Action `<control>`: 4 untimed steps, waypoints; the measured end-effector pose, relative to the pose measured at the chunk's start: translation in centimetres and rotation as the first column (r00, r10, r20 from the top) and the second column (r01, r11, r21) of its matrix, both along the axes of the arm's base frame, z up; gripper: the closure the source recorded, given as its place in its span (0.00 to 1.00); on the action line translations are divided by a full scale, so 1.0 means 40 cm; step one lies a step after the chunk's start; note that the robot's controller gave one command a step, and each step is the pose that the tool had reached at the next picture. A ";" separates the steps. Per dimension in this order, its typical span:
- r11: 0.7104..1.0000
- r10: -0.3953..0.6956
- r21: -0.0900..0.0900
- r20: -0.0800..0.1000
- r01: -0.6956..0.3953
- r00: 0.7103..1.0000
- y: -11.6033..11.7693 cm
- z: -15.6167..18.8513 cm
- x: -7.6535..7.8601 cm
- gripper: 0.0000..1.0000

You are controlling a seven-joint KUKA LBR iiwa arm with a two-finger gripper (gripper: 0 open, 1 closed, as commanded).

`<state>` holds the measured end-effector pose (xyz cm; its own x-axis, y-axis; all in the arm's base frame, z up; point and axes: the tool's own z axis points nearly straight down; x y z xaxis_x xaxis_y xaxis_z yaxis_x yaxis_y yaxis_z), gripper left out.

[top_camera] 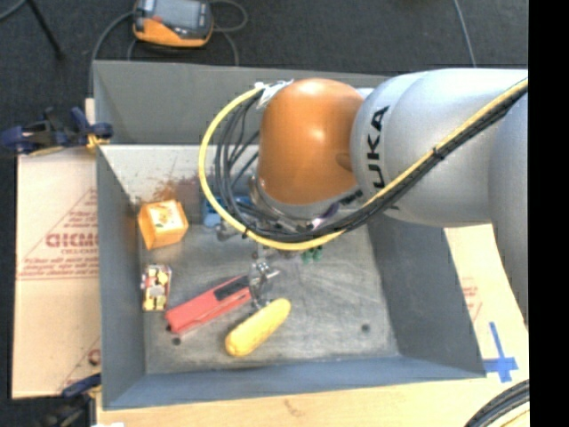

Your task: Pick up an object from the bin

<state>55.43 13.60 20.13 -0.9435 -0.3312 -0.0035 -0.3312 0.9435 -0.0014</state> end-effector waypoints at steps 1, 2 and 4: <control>0.998 0.068 0.001 0.006 -0.068 0.998 -0.004 -0.098 -0.021 0.00; 0.987 0.159 0.005 0.026 -0.159 0.987 0.040 -0.293 -0.012 1.00; 0.991 0.130 0.000 -0.002 -0.130 0.991 0.100 -0.035 0.014 1.00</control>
Offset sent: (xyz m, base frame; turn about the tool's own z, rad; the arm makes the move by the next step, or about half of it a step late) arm -0.0140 0.0142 -0.1271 -0.1642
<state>56.00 17.61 18.75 -0.8924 -0.4513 -0.0013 -0.4513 0.8924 -0.0005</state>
